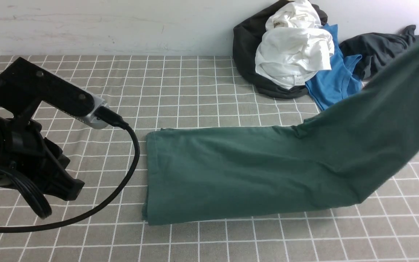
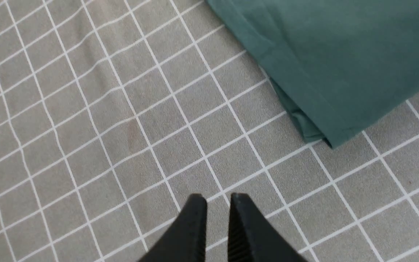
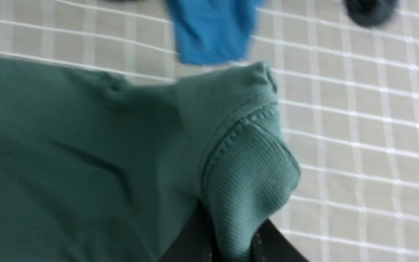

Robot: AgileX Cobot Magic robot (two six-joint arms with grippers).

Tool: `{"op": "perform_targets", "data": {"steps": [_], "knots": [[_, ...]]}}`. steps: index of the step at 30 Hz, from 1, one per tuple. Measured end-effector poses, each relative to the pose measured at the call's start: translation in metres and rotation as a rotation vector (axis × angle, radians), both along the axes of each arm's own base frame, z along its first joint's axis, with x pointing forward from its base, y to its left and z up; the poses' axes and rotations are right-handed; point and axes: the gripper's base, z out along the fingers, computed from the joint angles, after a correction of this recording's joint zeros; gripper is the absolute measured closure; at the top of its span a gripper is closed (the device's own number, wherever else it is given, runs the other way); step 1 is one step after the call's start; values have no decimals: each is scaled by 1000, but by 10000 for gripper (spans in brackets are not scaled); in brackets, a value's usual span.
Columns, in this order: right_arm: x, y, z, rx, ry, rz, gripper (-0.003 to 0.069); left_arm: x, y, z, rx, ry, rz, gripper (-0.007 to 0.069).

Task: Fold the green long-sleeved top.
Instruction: Use the right arm to drag the right edge of the fabric to the left and folds it over the left edge

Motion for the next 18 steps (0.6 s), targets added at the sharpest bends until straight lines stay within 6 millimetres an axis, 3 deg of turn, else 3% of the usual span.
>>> {"op": "perform_targets", "data": {"steps": [1, 2, 4, 7, 9, 10, 11, 12, 14, 18], "knots": [[1, 4, 1, 8, -2, 13, 611, 0, 0, 0, -1, -1, 0, 546], [2, 36, -1, 54, 5, 116, 611, 0, 0, 0, -1, -1, 0, 546], [7, 78, -15, 106, 38, 225, 611, 0, 0, 1, -1, -3, 0, 546], [20, 136, -54, 131, 102, 343, 611, -3, 1, 3, -7, -14, 0, 546], [24, 154, -68, 138, 125, 372, 611, -5, 2, 5, -11, -24, 0, 546], [30, 179, -91, 142, 162, 410, 611, -8, 3, 8, -13, -31, 1, 546], [31, 185, -95, 145, 167, 417, 611, -9, 4, 8, -14, -34, 1, 546], [37, 207, -113, 152, 191, 444, 611, -12, 5, 11, -19, -44, 2, 546], [45, 229, -131, 167, 209, 467, 611, -16, 7, 14, -21, -51, 3, 546], [62, 256, -155, 220, 236, 472, 611, -20, 8, 16, -24, -58, 4, 546]]}}
